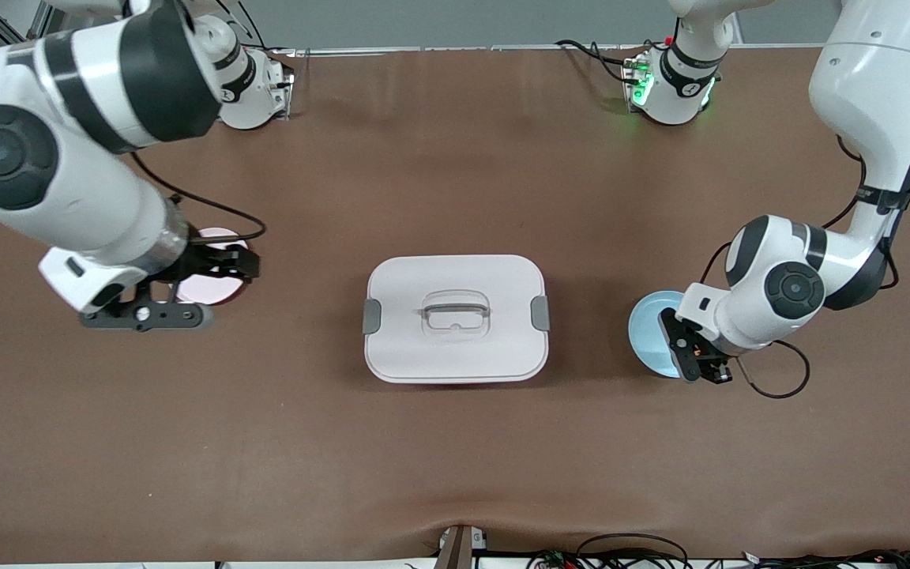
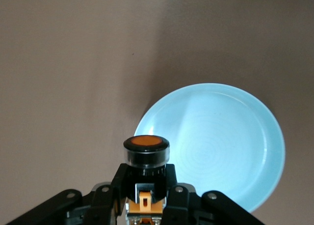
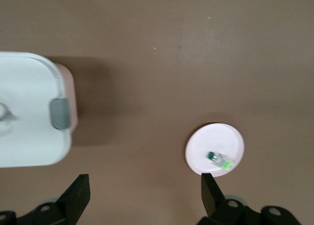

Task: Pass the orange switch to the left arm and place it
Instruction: 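Lower the switch onto the blue plate while the right gripper withdraws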

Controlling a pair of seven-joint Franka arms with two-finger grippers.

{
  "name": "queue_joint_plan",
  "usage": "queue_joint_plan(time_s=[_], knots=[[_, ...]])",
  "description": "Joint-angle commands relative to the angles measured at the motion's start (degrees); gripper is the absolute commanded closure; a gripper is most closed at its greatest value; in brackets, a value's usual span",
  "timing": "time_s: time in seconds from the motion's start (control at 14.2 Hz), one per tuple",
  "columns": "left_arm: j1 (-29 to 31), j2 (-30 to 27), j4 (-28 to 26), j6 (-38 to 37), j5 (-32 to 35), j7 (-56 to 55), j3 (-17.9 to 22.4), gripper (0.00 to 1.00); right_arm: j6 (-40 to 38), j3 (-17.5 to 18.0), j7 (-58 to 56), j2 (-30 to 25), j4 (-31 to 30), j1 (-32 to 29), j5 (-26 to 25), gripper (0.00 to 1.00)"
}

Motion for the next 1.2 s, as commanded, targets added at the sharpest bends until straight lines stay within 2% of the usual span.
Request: queue_joint_plan(time_s=[0.0, 0.35, 0.85, 1.13], knots=[[0.35, 2.3, -0.1, 2.44, 1.37, 4.66, -0.34, 1.0, -3.19, 0.82, -4.41, -0.77, -0.43, -3.5, -1.37, 0.0], [2.8, 1.07, -4.41, 2.62, 1.2, 12.39, -1.04, 1.0, -8.73, 1.08, -4.41, -0.77, -0.52, -8.69, -1.19, 0.0], [12.47, 0.19, -12.58, 5.34, 1.28, 16.09, -9.12, 1.0, -14.44, 1.17, -4.32, -0.34, -1.84, -14.23, -0.05, 0.0], [13.27, -0.6, -15.57, 8.24, 1.37, 17.33, -9.3, 1.0, -14.54, 1.17, -6.68, -0.34, -2.54, -16.42, -0.14, 0.0]])
